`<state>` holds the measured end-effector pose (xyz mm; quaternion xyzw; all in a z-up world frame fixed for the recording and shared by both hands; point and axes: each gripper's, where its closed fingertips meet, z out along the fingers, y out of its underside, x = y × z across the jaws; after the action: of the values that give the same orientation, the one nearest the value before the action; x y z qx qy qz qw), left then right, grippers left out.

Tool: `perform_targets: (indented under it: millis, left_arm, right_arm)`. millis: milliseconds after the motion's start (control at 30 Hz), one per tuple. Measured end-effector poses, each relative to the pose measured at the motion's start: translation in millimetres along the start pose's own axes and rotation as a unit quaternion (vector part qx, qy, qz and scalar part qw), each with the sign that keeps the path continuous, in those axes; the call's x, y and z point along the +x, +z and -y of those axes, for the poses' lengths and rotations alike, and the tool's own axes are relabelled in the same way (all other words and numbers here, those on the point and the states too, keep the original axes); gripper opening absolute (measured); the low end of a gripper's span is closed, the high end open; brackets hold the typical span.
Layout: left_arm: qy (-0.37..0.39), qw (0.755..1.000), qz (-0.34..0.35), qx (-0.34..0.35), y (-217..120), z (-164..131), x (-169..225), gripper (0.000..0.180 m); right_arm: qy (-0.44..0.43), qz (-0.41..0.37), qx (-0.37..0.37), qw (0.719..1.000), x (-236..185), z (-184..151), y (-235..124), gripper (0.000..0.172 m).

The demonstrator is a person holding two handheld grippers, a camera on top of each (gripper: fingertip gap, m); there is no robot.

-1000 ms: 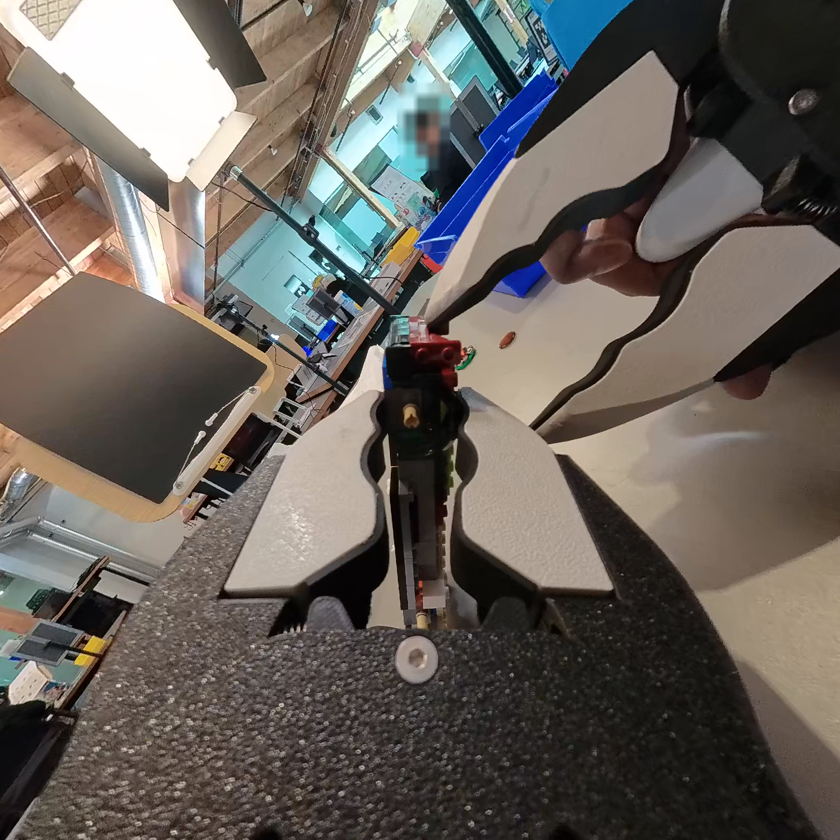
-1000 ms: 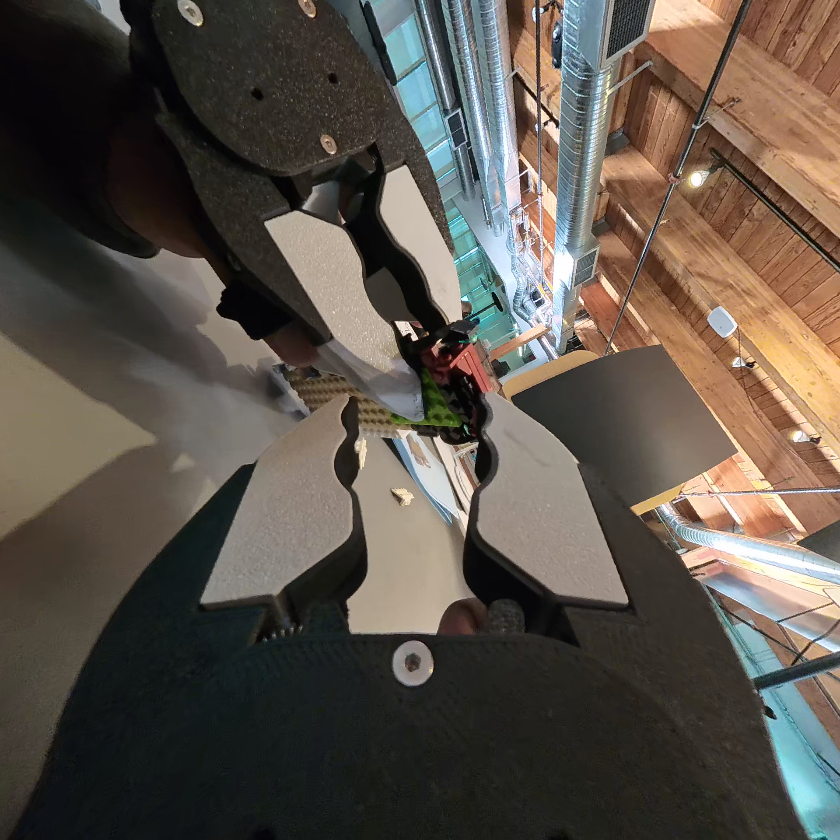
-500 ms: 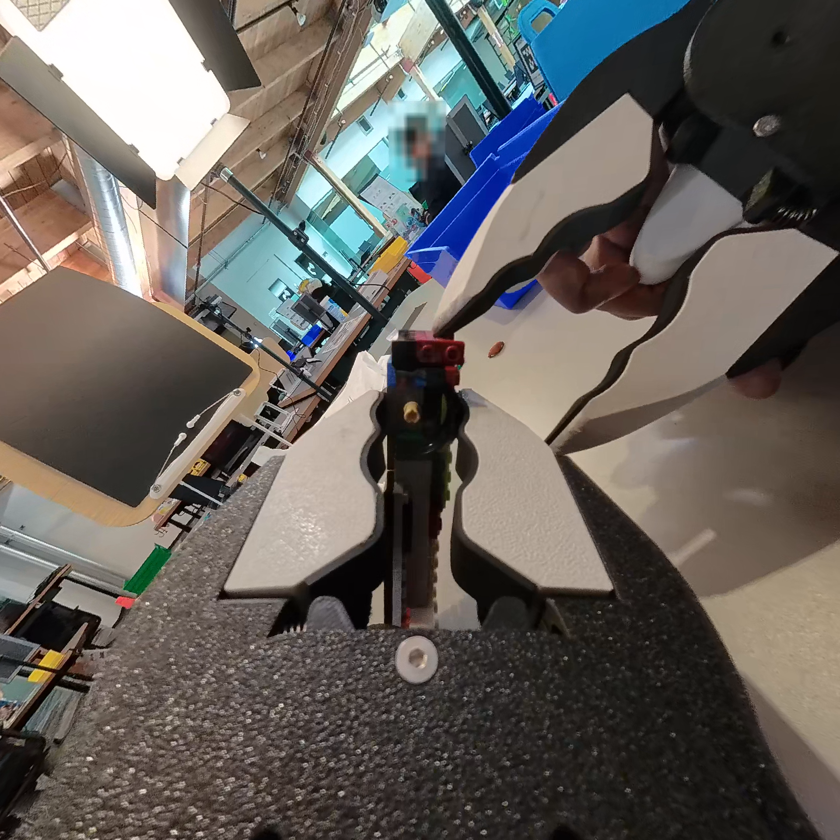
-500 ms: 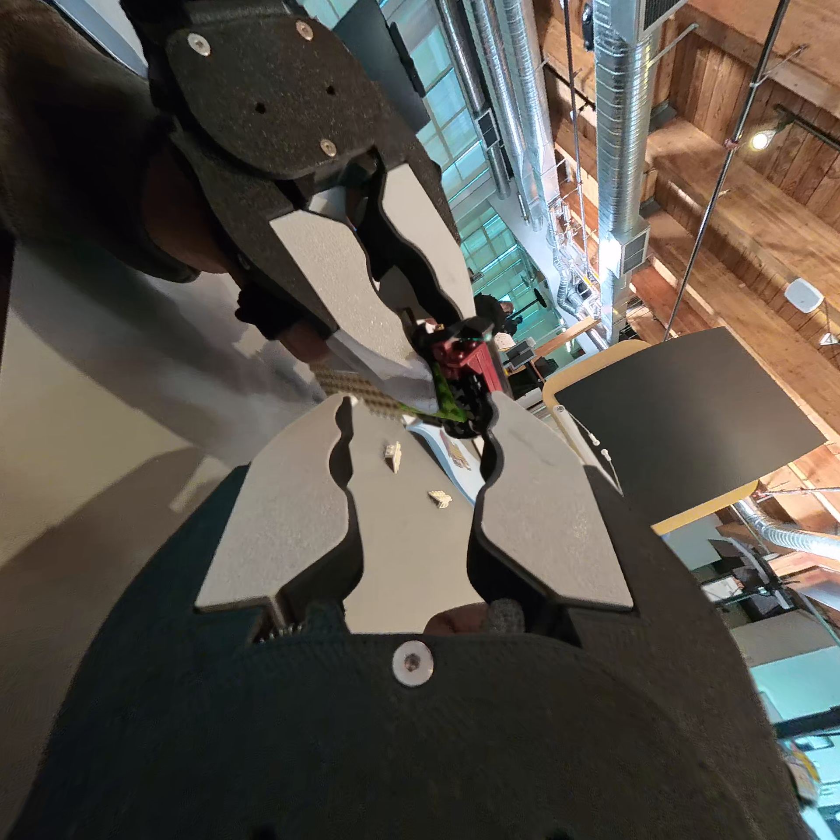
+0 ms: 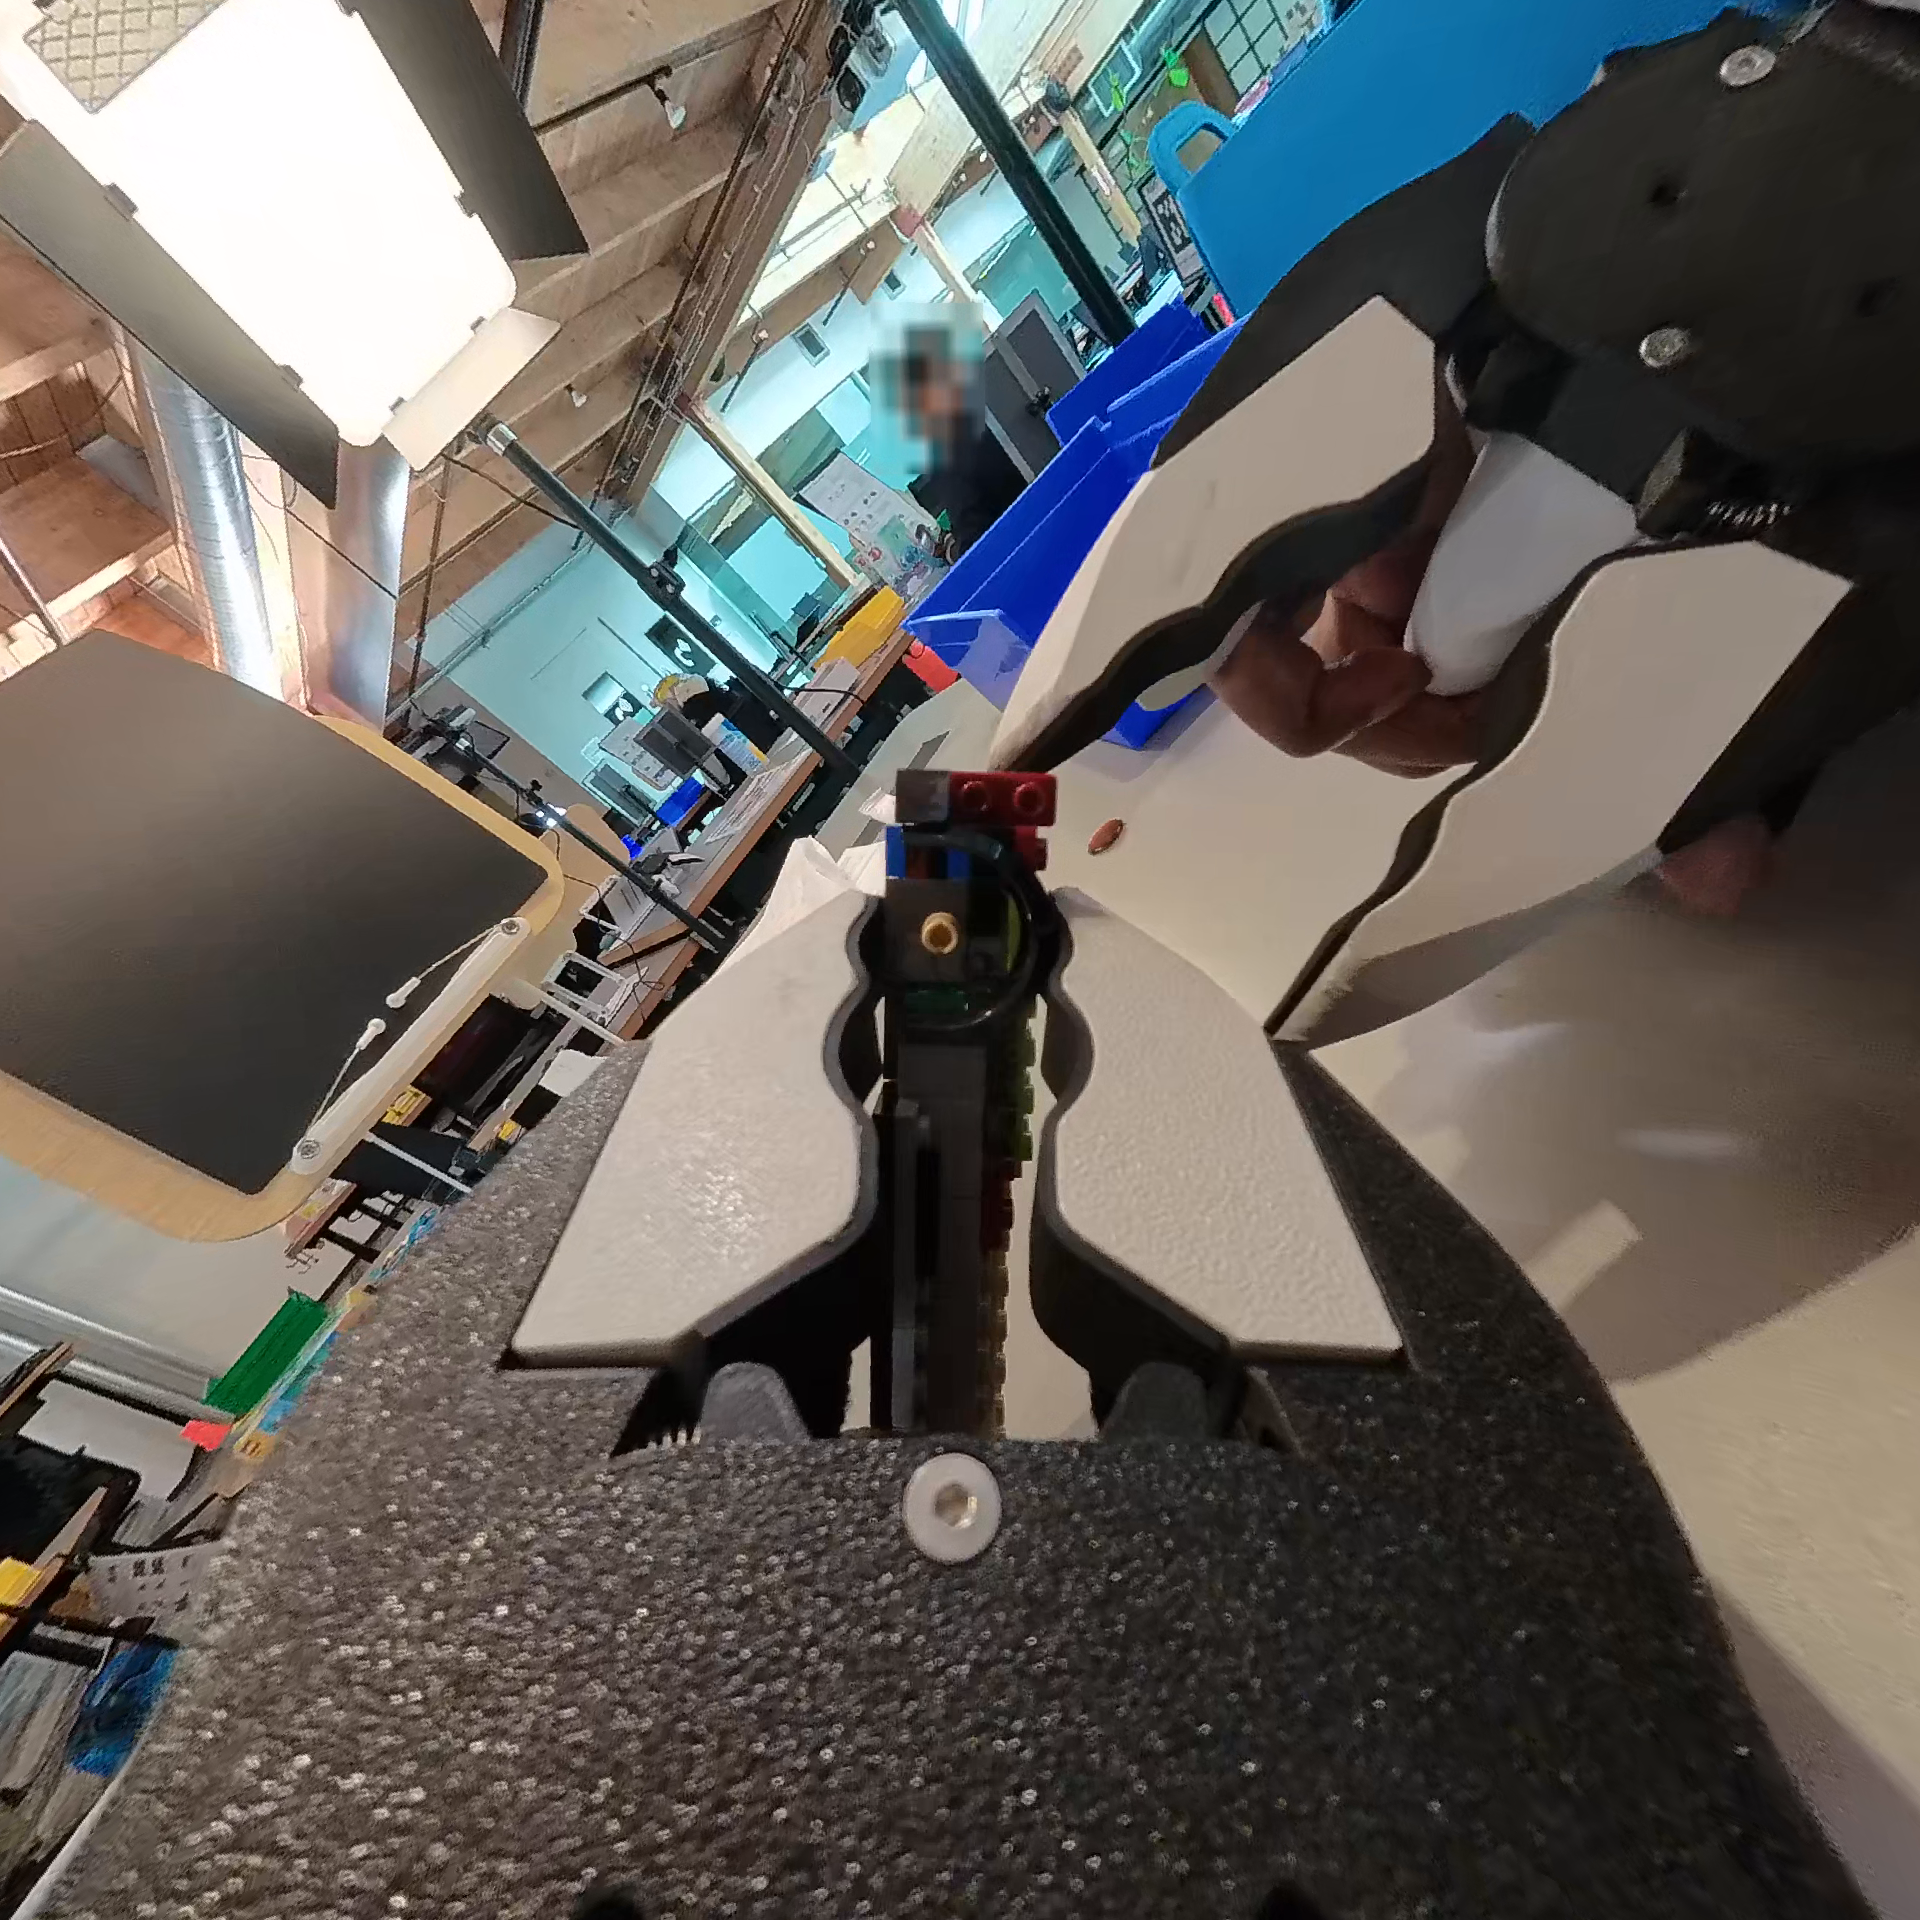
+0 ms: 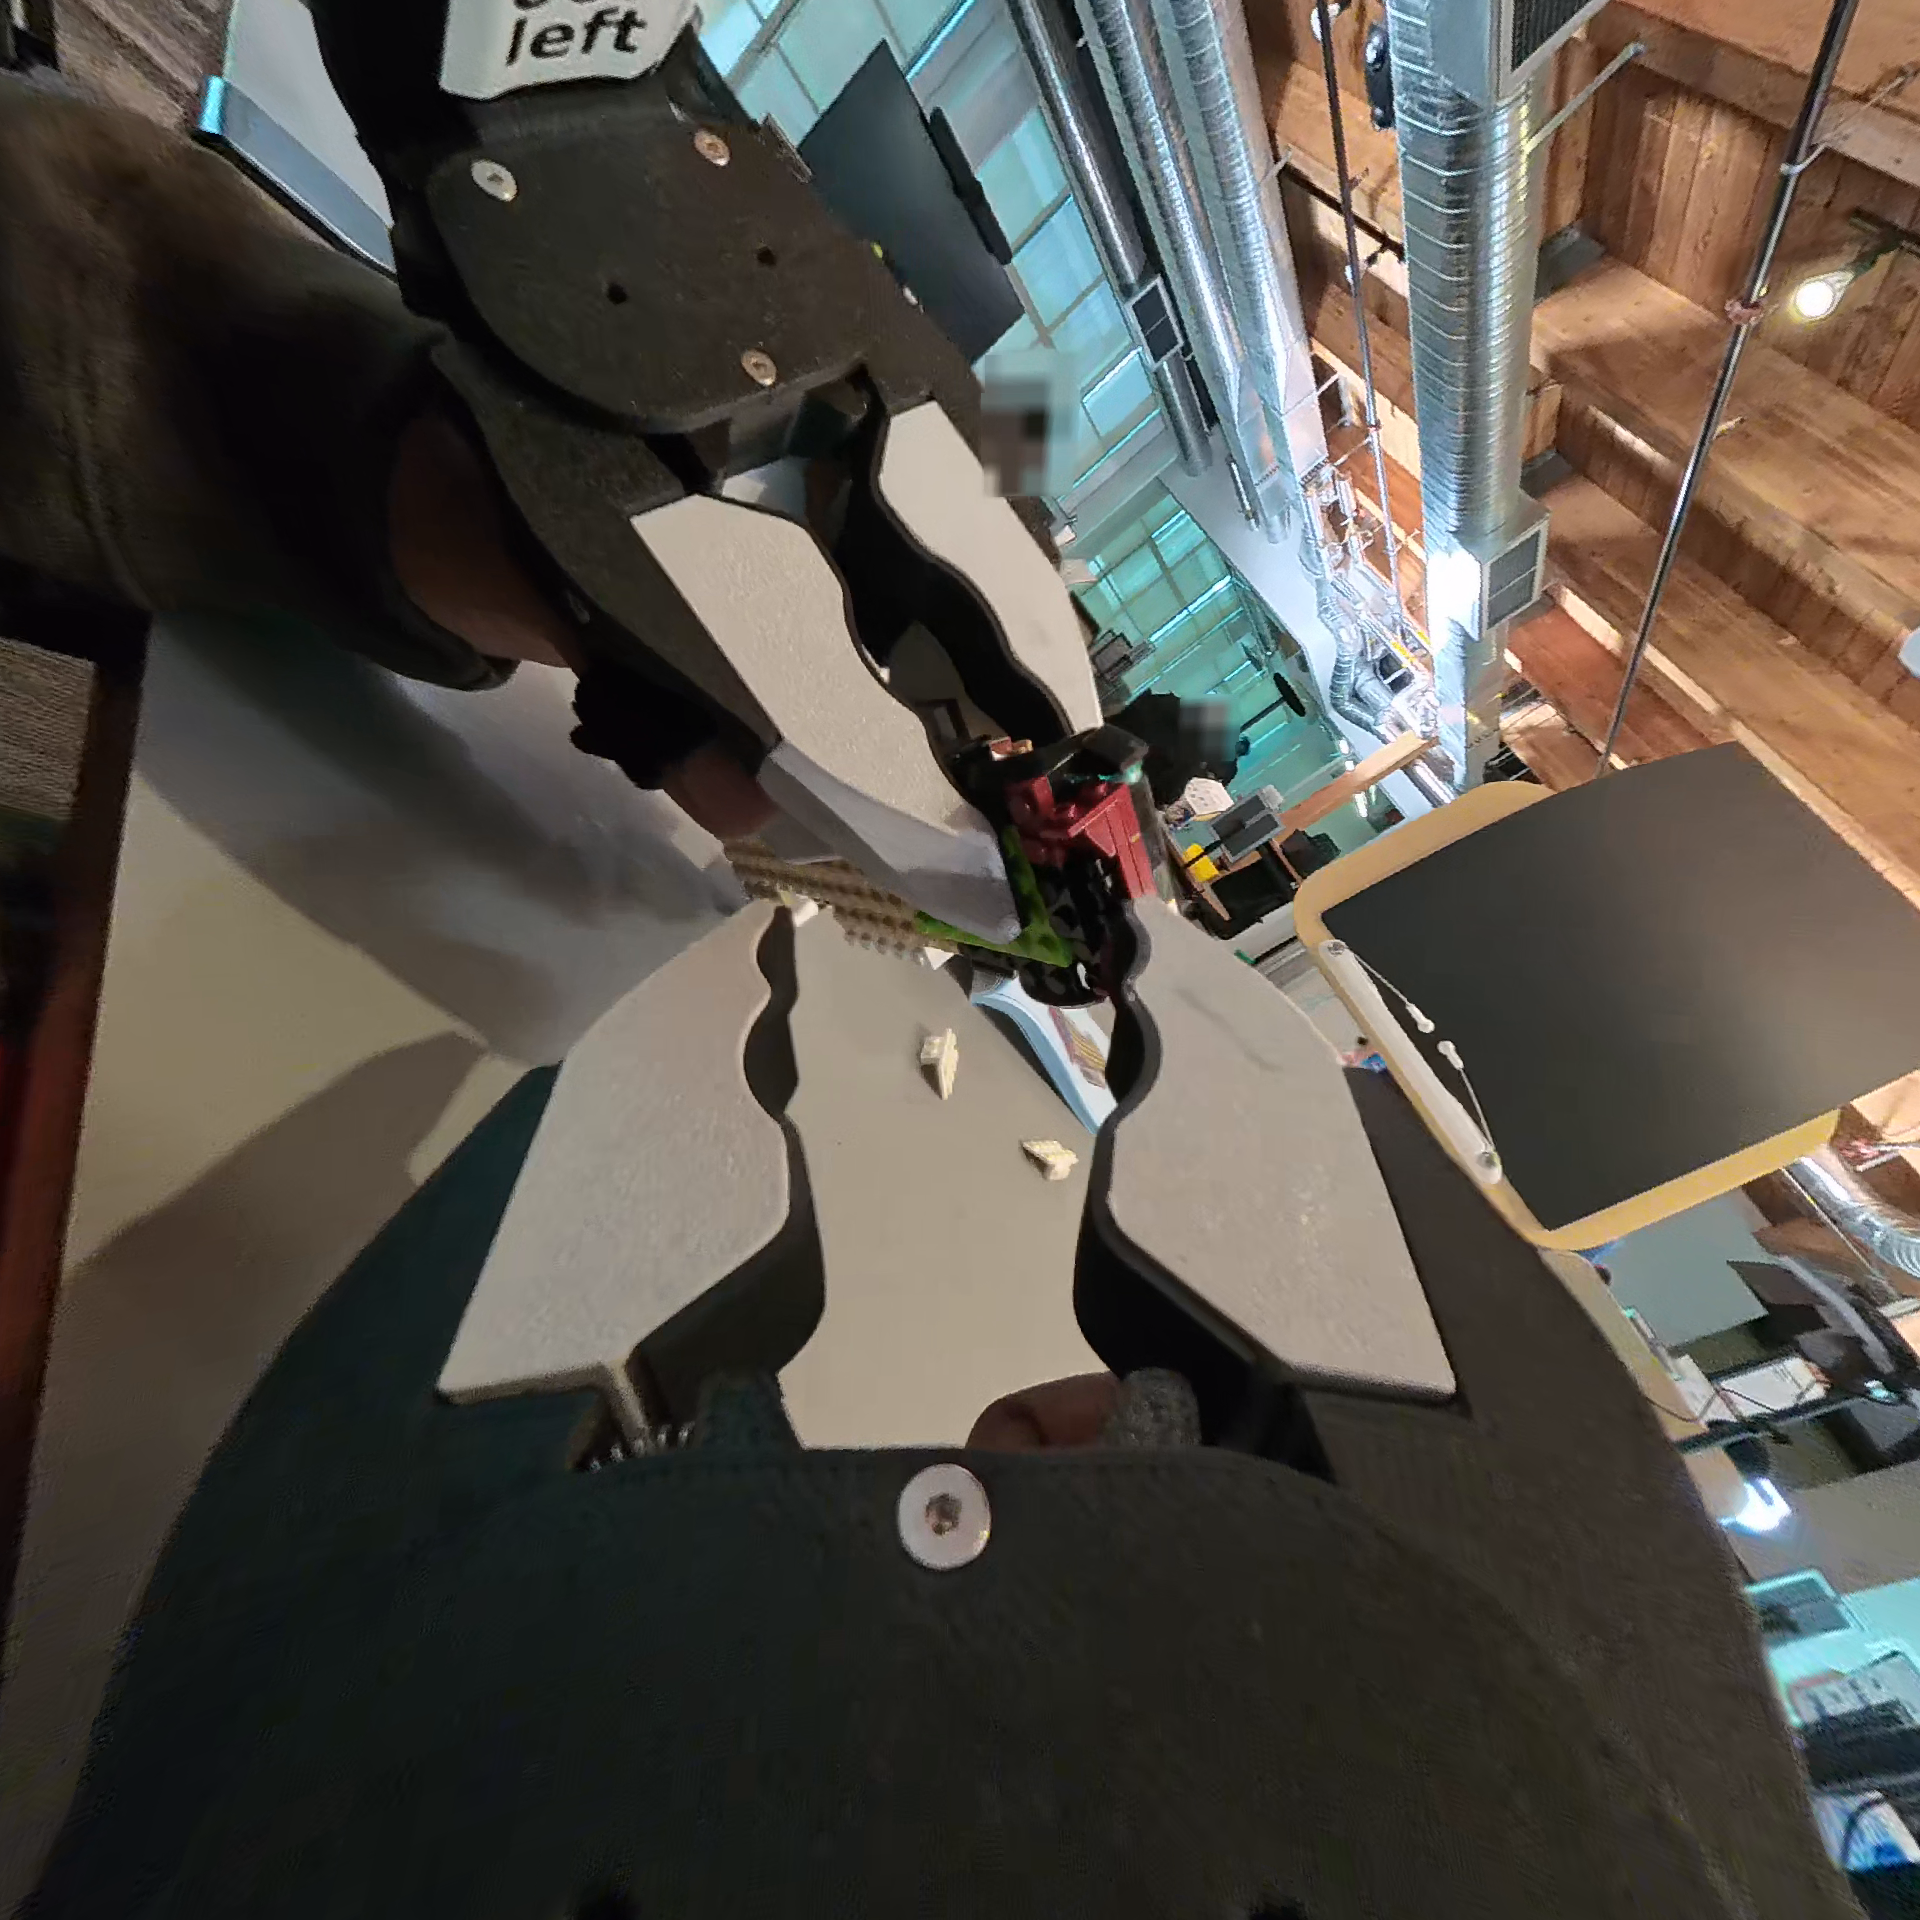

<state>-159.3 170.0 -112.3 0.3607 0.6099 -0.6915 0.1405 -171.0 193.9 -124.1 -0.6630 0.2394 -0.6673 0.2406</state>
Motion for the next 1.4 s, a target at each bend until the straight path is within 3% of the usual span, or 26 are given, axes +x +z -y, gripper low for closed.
perform_targets:
  millis: [767, 800, 833, 867, 933, 967, 1033, 1233, 1400]
  left_arm:
    - [0.055, 0.997, -0.029, -0.035, 5.0, -9.9, 17.0, 0.027]
    - [0.058, 0.997, -0.028, -0.038, 5.4, -10.9, 17.4, 0.027]
    - [0.052, 0.998, -0.012, -0.032, 5.7, -8.3, 12.6, 0.027]
    - [0.031, 0.999, -0.014, -0.004, 3.8, 0.9, 10.4, 0.027]
    - [0.031, 0.999, -0.004, -0.011, 2.9, -2.7, 5.9, 0.027]
    - [0.045, 0.998, 0.003, -0.038, 4.2, -11.9, 4.9, 0.027]
    - [0.028, 0.999, -0.001, -0.024, 3.1, -7.4, 4.3, 0.027]
    - [-0.055, 0.998, 0.009, 0.031, -4.8, 7.1, -11.4, 0.027]
    - [-0.154, 0.985, 0.015, 0.079, -12.4, 15.9, -29.0, 0.027]
  right_arm:
    - [0.007, 0.081, -0.028, 0.996, -17.0, -17.0, -12.8, 0.061]
    - [0.006, 0.096, -0.032, 0.995, -21.1, -18.5, -13.9, 0.053]
    - [0.005, 0.164, -0.047, 0.985, -44.0, -23.1, -15.9, 0.026]
    - [-0.018, 0.213, -0.082, 0.973, -67.1, -34.5, -15.8, 0.028]
    - [-0.084, 0.134, -0.085, 0.984, -51.6, -31.5, -9.6, 0.039]
    - [-0.037, 0.121, -0.059, 0.99, -40.2, -21.9, -11.9, 0.037]
    - [0.024, 0.101, -0.04, 0.994, -20.5, -20.0, -15.2, 0.032]
    - [0.058, 0.062, -0.034, 0.996, -9.2, -18.3, -4.9, 0.041]
    - [0.144, -0.003, -0.002, 0.99, 19.9, -8.8, 4.4, 0.04]
